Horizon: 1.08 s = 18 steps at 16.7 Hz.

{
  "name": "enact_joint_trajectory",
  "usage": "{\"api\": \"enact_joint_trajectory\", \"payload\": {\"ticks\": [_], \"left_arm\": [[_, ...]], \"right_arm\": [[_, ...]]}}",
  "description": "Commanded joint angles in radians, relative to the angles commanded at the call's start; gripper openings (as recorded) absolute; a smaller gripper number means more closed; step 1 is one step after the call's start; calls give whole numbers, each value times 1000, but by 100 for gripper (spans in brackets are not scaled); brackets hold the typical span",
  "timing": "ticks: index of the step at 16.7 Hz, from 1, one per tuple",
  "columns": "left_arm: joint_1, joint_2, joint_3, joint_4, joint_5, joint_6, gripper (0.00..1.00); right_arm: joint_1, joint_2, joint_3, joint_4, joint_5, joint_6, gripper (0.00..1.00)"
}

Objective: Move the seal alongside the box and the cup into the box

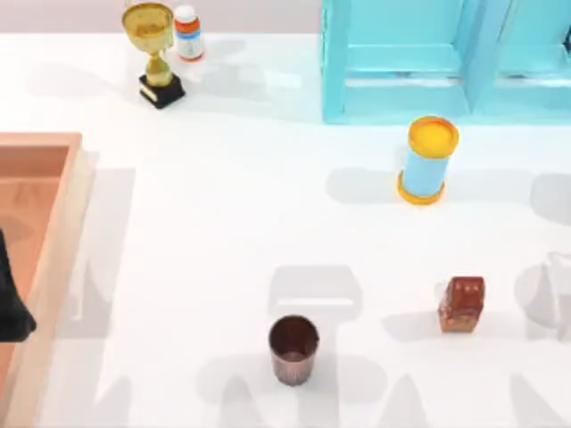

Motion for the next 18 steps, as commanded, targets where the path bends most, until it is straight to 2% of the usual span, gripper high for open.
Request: {"api": "enact_joint_trajectory", "payload": {"ticks": [4, 8, 12, 18], "left_arm": [[-14, 26, 25, -15, 0, -10, 100], [-103, 199, 180, -104, -5, -79, 100], [-247, 505, 437, -262, -19, -195, 100], [-512, 1123, 936, -610, -58, -418, 100]], "right_arm": [[0, 0, 0, 0, 0, 0, 100], [0, 0, 0, 0, 0, 0, 100], [0, 0, 0, 0, 0, 0, 100], [0, 0, 0, 0, 0, 0, 100]]}}
